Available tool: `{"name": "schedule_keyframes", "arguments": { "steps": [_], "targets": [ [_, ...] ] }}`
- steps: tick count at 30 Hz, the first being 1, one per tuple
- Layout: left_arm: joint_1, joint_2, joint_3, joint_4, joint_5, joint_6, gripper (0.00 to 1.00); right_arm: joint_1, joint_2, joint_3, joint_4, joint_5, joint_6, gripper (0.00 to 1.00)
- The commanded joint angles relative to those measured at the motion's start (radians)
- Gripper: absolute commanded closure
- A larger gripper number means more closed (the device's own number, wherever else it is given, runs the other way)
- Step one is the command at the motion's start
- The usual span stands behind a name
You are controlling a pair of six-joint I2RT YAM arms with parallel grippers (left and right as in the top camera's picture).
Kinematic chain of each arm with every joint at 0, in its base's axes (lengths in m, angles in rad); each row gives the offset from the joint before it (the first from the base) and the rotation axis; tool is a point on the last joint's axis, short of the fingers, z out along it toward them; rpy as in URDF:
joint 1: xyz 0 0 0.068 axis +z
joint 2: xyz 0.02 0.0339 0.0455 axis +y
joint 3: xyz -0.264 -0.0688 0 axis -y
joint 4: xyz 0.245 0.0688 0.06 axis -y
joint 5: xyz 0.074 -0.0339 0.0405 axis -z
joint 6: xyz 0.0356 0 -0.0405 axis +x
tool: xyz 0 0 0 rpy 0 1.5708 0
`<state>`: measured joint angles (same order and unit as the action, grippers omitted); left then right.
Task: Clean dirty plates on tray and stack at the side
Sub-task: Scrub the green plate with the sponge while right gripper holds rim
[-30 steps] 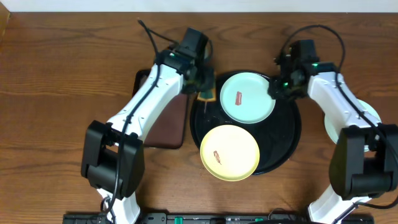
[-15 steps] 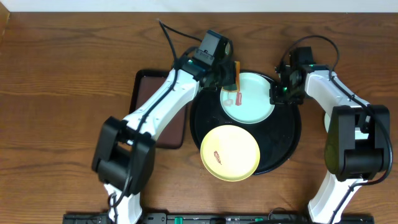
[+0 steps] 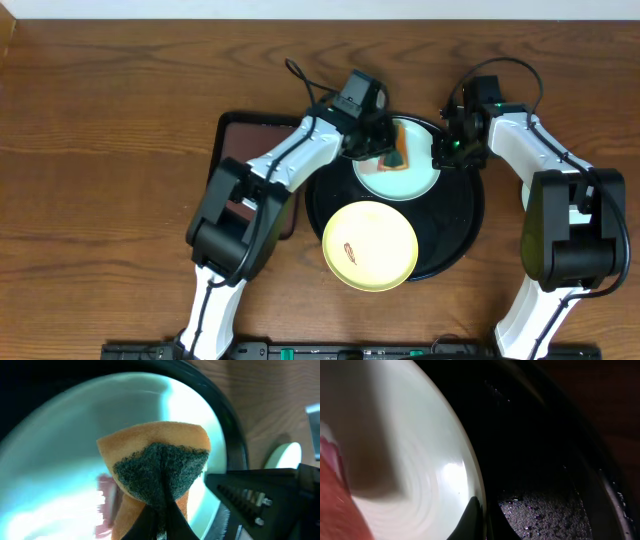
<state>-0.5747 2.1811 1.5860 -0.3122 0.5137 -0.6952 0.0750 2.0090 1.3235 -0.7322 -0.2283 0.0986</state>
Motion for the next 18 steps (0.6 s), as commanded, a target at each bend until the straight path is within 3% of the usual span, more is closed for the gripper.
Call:
{"name": "schedule_keyframes", "arguments": {
  "steps": [1, 13, 18],
  "targets": [
    [-0.03, 0.006, 0.026, 0.019, 0.036, -0.064, 0.93, 0.024, 0.013, -0.005, -0.014, 0.018, -0.018, 0.99],
    [-0.01, 0.096, 0.026, -0.05, -0.048, -0.036, 0.93, 0.025, 0.013, -0.005, -0.027, 0.018, -0.018, 0.99],
    [0.034, 0.1, 0.029, -0.172, -0.152, 0.015, 0.93, 0.025, 0.013, -0.005, -0.034, 0.018, -0.018, 0.99]
  ]
}}
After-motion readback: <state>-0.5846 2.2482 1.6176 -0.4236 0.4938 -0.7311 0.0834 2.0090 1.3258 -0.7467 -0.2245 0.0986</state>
